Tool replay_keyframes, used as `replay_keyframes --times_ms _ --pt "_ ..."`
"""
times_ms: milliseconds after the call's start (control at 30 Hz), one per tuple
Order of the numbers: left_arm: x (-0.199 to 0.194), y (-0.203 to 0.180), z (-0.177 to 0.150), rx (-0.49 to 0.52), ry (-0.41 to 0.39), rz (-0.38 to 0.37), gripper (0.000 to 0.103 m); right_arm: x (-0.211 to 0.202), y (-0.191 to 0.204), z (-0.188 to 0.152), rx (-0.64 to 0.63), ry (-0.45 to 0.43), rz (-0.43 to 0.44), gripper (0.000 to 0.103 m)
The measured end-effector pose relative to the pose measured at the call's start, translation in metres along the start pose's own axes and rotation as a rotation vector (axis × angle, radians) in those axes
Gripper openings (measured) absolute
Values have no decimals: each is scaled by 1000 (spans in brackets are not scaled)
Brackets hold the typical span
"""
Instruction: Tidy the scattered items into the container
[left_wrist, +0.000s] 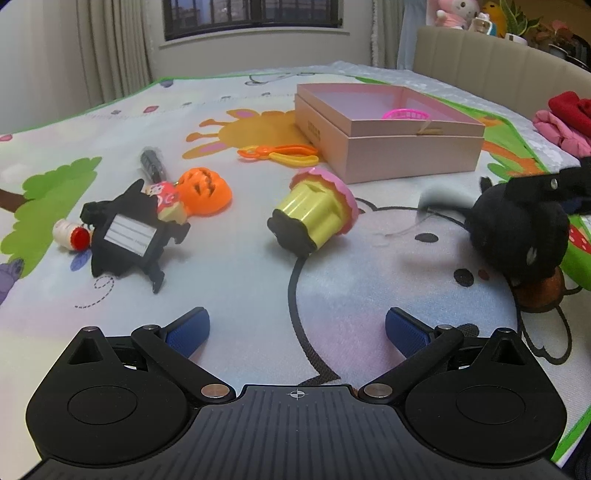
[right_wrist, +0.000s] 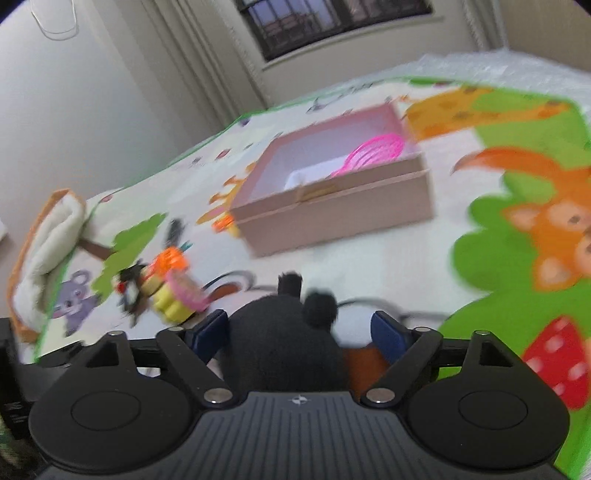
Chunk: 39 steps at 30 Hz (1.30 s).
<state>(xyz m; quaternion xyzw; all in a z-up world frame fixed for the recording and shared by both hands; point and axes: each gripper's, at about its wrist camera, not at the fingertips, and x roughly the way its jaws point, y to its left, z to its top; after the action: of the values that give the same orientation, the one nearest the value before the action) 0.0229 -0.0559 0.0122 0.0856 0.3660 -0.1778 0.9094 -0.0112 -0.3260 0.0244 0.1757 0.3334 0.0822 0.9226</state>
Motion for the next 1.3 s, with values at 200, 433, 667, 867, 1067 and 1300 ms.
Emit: replay_keyframes --times_ms 200,433,667,867,1067,1300 --pt "1 0 1 9 -9 -5 103 -7 -21 11 -10 -86 -119 89" --pt "7 -5 10 13 -13 -8 103 -17 -6 -6 -91 -60 -67 89" --pt "4 -7 11 18 -9 -12 103 -16 -21 14 -149 -152 -287 89" --pt "6 -8 11 18 -3 -15 103 -16 -47 22 -143 -98 -367 89" --pt "7 -10 15 10 -26 -22 103 -45 -31 18 -121 -173 -195 94" --pt "16 -19 54 2 -117 55 103 -12 11 -7 -272 -150 -164 95"
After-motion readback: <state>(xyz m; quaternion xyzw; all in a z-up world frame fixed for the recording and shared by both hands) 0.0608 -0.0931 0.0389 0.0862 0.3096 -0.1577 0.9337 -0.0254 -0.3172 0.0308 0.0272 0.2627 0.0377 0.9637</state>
